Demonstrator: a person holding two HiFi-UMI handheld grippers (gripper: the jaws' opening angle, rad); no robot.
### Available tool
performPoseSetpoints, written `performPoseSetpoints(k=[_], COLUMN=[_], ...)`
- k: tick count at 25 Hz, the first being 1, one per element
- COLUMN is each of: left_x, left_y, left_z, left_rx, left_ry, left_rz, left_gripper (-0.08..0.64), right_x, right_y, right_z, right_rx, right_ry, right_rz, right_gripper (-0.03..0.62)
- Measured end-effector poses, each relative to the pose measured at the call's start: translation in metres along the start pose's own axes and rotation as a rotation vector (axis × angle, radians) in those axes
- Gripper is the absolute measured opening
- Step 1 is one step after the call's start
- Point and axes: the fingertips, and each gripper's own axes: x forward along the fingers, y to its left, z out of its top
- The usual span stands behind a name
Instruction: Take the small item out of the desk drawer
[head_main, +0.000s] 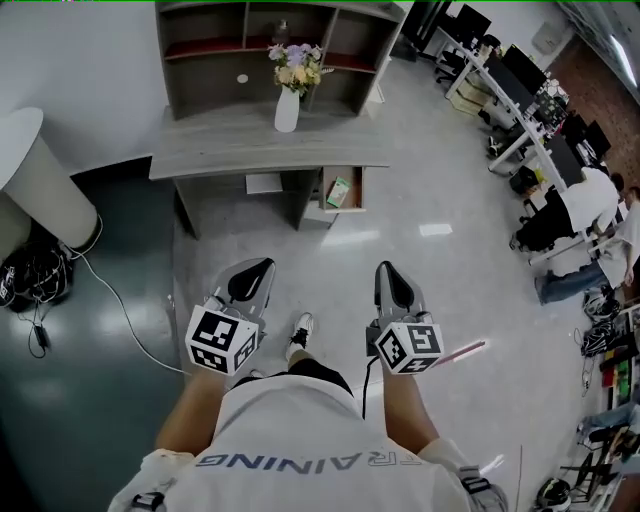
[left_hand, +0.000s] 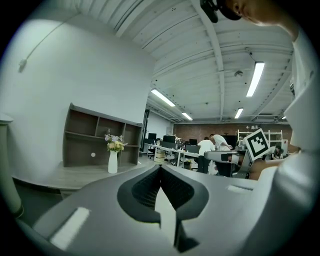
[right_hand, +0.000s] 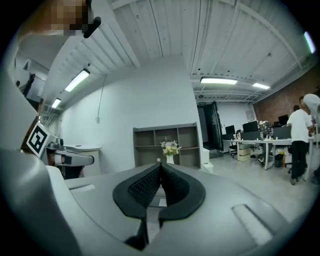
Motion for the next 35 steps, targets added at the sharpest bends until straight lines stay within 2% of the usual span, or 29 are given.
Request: performPoseSetpoints(k=[7,12,19,24,31,35], left_x=[0.046,0.113,0.201,0.244,0.289,0.312], left_y=[0.042,0.047,0.053,0.057,0.067,0.082], left_z=[0.007,0.023,0.044,0.042,0.036,0.036], left_rx=[0.010,0.000,0.005,0.006,0.028,0.026], left_ry=[0.027,0.033,0.048,0.046,0.077,0.061], left_rz=[0.037,-0.013,-0.028,-0.009,-0.039,-0.074], left_gripper=[0.000,0.000,0.000,0.000,0.000,0.000], right_x=[0.069,0.112,0.165,0.194,0.220,0.227], right_y=[-0.018,-0.067,-0.137,-0.184,-0.213,-0.229], right_z=[-0.005,0.002,0.018,0.000,-0.026,-0.037], right_rx=[0.020,0.046,0.072,0.111,0.177,0.175], right_ry=[0.032,0.043,0.043,0.071,0.092,0.116], right_rz=[0.036,0.011,-0.009,-0.032,-0.070,-0.152], right_gripper=[0.014,0.015,0.014,0.014,0.014,0.014])
